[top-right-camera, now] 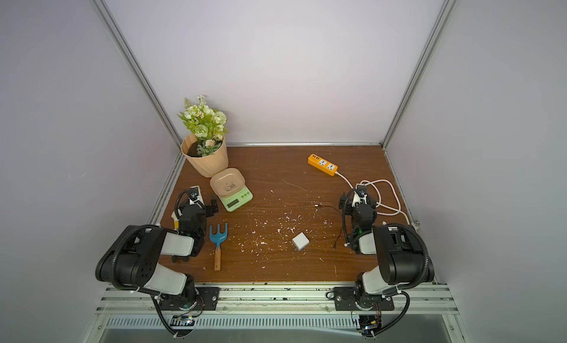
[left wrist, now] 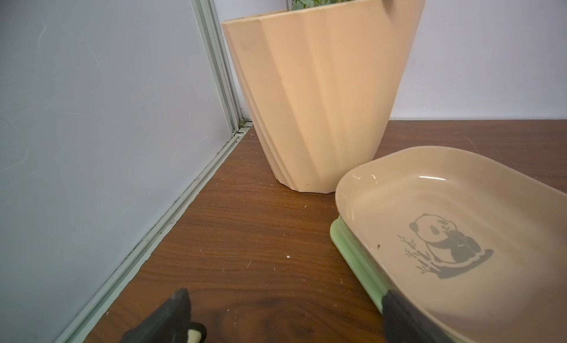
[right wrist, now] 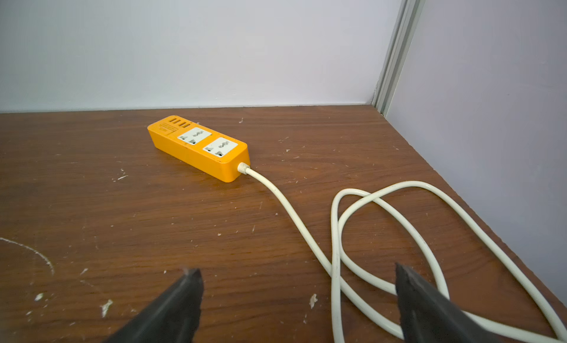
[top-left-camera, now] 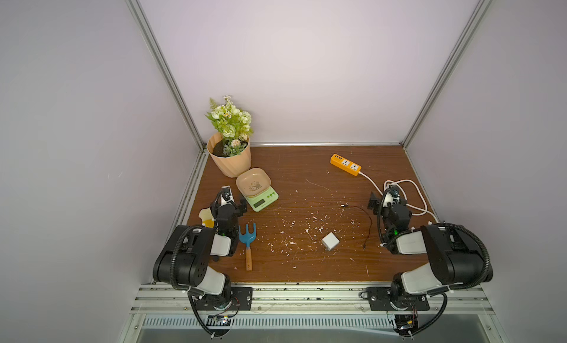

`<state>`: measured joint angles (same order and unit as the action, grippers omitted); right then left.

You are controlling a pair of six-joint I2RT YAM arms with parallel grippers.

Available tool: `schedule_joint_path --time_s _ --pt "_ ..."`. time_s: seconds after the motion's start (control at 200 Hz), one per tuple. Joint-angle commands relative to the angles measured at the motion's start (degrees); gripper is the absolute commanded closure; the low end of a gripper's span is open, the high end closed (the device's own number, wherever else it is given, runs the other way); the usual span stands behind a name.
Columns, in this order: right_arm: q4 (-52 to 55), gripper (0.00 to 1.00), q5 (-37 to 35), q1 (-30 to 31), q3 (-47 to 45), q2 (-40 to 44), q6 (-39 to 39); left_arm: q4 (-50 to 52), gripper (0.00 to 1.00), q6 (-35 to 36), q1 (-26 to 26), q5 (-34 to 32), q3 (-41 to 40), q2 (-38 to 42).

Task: Charge the electronic scale
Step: Pick up the charging cable from the center of the board.

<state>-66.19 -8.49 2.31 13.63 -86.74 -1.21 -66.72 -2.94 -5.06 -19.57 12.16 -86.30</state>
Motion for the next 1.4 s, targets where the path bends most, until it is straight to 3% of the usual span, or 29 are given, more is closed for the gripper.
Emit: schedule_joint_path --time_s 0.0,0.766,0.951,1.016,1.106,1.176,1.276,1.331,1.396 --pt "-2.53 0.00 0.51 0.37 0.40 0.61 0.95 -1.87 0.03 -0.03 0.93 0.06 0.93 -0.08" --pt "-3.45 0.00 0.04 0.23 -0.16 1.06 0.33 -2.05 0.03 0.01 0.93 0.02 0.73 0.08" --pt "10.26 0.01 -2.50 -0.81 3.41 9.97 -1.89 -1.79 0.03 1.33 -0.43 -1.61 -0.72 4.14" --pt "16.64 0.01 -1.66 -0.75 6.05 12.91 -2.78 4.47 0.03 1.91 -2.08 -4.83 0.66 8.40" --pt "23.01 0.04 5.50 -0.73 9.66 16.52 -4.73 12.97 0.03 1.36 -3.05 -5.49 2.95 14.86" --pt "28.48 0.01 10.79 -0.73 13.66 17.62 -11.00 20.40 0.03 -1.18 -3.16 -3.17 5.56 19.41" --pt "34.20 0.01 31.63 -0.15 20.51 14.88 -14.32 29.23 0.03 -2.97 -3.20 4.42 9.86 23.66" --pt "37.98 0.03 39.91 0.67 24.55 11.85 -12.75 29.72 0.03 -4.53 -3.11 6.58 10.42 25.33" --pt "44.69 0.04 41.65 2.32 28.34 9.43 -8.69 30.96 0.03 -9.02 -2.96 6.07 10.81 27.38"
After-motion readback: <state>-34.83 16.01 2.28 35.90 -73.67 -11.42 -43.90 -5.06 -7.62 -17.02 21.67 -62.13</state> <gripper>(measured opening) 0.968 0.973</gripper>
